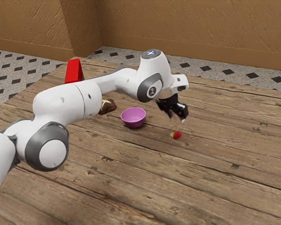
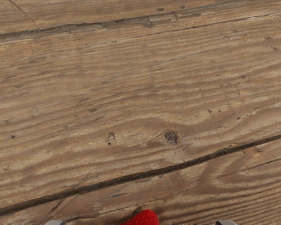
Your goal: Take strawberry from the bowl
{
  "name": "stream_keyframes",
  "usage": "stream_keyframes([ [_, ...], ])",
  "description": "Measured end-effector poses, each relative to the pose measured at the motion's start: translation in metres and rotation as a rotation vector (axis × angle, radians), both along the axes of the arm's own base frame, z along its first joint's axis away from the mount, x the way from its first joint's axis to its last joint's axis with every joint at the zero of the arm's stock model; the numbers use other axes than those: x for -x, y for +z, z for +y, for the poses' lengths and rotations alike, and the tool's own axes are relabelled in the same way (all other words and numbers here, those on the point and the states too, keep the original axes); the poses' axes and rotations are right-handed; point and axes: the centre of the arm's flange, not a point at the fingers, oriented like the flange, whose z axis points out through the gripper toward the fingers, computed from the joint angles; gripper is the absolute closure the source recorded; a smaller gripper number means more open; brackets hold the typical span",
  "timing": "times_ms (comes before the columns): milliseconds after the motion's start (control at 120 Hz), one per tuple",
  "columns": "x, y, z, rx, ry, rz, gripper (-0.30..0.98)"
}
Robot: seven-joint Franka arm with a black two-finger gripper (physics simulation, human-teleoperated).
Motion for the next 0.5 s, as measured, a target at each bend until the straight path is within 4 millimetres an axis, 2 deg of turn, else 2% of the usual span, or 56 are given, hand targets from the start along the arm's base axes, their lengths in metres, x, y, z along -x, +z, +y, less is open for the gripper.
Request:
stream_keyframes([
  [67,0.003,0.0,0.0,-0.007,-0.006,0.008,0.22],
  [100,0.006,0.01,0.002,-0.019,-0.006,0.007,0.19],
  [250,0.033,0.098,0.031,-0.106,0.021,-0.001,0.09],
  [333,0.059,0.14,0.05,-0.154,0.045,0.017,0.06],
  [442,0.095,0.213,0.073,-0.181,0.081,0.002,0.04],
  [500,0.108,0.234,0.077,-0.185,0.089,0.0,0.03],
])
